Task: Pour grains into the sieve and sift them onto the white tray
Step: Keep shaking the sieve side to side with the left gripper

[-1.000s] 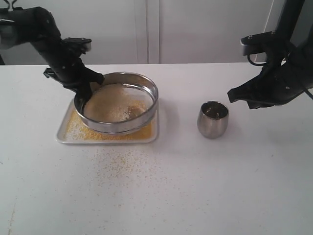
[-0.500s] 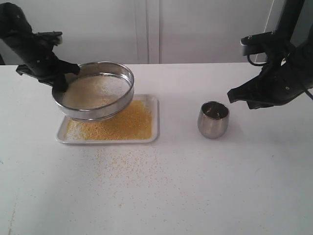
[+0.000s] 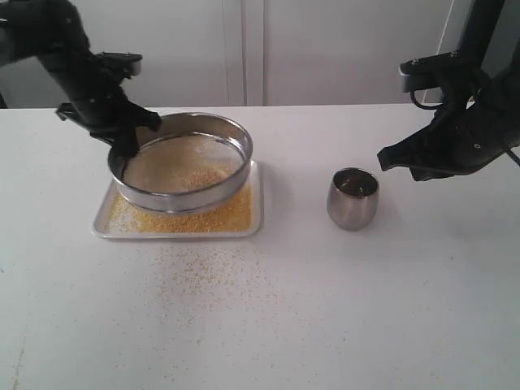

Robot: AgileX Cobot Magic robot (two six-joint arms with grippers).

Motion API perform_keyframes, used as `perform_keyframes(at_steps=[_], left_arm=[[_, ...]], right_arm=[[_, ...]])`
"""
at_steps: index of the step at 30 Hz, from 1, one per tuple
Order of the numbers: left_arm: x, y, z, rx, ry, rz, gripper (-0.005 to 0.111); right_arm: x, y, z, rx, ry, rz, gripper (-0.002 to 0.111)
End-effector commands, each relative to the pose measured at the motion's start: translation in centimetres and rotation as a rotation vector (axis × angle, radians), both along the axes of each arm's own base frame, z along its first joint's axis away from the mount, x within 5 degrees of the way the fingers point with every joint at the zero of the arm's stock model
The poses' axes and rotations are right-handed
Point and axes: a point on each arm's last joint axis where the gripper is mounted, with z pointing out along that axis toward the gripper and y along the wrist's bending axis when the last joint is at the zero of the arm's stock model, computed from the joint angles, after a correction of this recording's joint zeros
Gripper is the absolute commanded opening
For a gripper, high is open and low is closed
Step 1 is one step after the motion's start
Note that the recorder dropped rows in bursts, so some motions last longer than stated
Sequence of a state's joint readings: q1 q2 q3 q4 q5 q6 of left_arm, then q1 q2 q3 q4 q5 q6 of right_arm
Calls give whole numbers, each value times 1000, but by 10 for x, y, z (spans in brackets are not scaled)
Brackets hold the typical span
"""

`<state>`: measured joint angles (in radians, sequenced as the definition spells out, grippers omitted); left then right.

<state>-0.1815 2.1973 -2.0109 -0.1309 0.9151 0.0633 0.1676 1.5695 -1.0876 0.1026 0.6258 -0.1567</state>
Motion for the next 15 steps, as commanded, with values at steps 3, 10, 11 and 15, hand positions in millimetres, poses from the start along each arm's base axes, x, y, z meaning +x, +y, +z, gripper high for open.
perform_keyframes(at_steps=[3, 10, 11, 15], left_arm=[[0, -17, 8, -85, -54, -61, 0], [2, 27, 22, 24, -69, 91, 0], [3, 23, 23, -45, -76, 87, 0], [-4, -33, 5, -99, -62, -100, 0]], right_arm=[[1, -3, 3, 2, -13, -10, 0], [1, -3, 3, 2, -13, -10, 0], [1, -3, 2, 1, -11, -10, 0], [1, -3, 2, 1, -11, -10, 0]])
